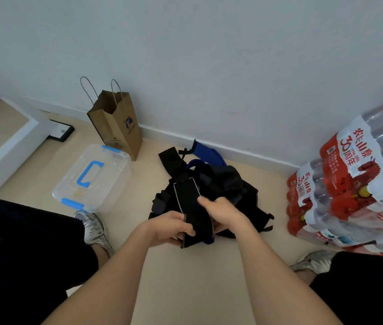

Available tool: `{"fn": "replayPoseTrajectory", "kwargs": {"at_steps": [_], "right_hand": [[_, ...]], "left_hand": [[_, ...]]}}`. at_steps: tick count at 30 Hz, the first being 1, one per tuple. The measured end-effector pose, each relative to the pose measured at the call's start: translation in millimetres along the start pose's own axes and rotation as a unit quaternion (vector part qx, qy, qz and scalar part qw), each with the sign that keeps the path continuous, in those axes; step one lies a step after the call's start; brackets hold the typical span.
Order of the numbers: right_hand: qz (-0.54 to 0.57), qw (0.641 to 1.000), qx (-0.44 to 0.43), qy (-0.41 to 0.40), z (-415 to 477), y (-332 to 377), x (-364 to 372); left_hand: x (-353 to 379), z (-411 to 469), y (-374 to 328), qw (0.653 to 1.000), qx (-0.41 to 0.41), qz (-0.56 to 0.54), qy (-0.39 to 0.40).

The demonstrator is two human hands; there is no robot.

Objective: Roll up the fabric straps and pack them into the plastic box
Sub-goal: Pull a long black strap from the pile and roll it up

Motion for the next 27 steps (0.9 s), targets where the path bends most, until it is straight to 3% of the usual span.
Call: {"fn": "replayPoseTrajectory", "kwargs": {"at_steps": [1,4,8,11,14,18,23,27], "right_hand": [[0.004,0.999,-0.022,0.031,0,-1,10],[0.056,0.994,-0.097,0.017,0,6,18],[0.107,0.989,-0.082,0.051,-10,13,8],[0.086,0.987,-0.059,0.118,-17,3,5],[0.055,0.972,-0.016,0.228,-29,-12,16],[-0.021,0.956,0.011,0.294,-42,-25,24],[-0.059,0.944,0.019,0.323,-53,-29,24],[-0.175,0.929,0.048,0.324,-51,-44,19]], "left_hand": [[3,-1,-1,1.000,0.000,0.008,0.019],[6,-5,-5,0.999,-0.018,0.013,0.037],[-1,-11,-8,0.997,-0.030,-0.063,-0.037],[-13,-8,-15,0.968,0.001,-0.227,-0.110],[-18,-2,-26,0.923,0.036,-0.365,-0.119],[-14,4,-26,0.916,0.038,-0.381,-0.123],[-12,14,-33,0.897,0.072,-0.414,-0.138],[-29,16,-55,0.874,0.117,-0.430,-0.194]]}}
Point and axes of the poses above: each hand's wrist, its own z-axis towards the middle knuckle, its own x-axis out of the palm, y = z × x, the point moved 5 cm from there along z, towards the middle knuckle, and after that the axes turned 3 degrees about -y, right-handed, at the moved point
